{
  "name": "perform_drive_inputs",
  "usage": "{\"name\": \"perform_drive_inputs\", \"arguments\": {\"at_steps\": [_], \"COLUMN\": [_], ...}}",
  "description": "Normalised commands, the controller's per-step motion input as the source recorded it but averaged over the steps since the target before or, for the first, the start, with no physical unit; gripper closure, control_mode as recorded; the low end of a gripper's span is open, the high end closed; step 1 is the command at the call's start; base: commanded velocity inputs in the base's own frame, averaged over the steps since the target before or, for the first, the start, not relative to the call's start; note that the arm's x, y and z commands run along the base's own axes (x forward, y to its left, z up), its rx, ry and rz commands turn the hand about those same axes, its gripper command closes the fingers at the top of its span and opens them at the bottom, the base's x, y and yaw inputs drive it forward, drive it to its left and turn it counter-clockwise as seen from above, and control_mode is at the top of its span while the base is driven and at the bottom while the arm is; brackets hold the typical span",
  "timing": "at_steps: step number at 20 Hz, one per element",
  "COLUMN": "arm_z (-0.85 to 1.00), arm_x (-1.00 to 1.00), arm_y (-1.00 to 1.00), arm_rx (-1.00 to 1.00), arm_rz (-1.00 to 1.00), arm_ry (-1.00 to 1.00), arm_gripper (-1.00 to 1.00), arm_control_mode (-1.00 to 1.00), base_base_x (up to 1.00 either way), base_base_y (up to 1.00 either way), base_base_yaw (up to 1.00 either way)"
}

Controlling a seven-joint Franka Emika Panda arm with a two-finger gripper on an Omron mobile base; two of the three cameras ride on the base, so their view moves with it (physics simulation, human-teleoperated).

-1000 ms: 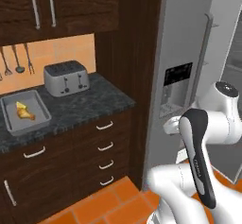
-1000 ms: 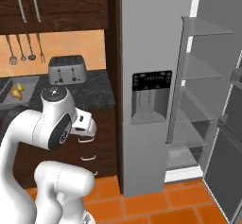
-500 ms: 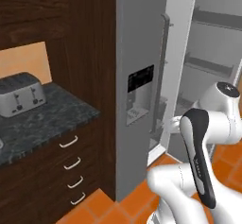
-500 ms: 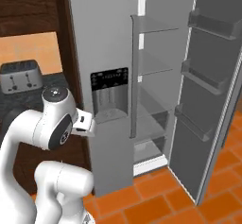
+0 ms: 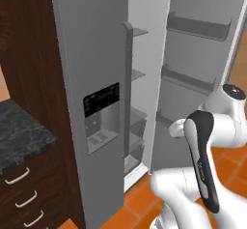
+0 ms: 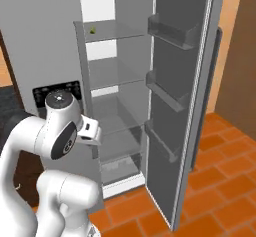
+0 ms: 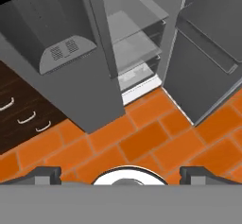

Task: Place one lemon wedge and one chicken drumstick in each tupperware on the nearby counter, to pack two identical lunches.

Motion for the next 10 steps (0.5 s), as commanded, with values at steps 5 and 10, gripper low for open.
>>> {"name": "perform_drive_inputs", "arguments": {"at_steps": [5,10], "arm_z": [0.0,0.0], "arm_x": [0.0,0.0], "arm_y": [0.0,0.0], "arm_rx": [0.0,0.0], "arm_rz": [0.0,0.0], "arm_ry": [0.0,0.0], "arm_gripper": [-1.0,-1.0], "arm_control_mode": [1.0,1.0], "base_base_x": [0.82,0.87], "base_base_y": [-0.02,-0.05], "base_base_yaw": [0.1,0.3]}}
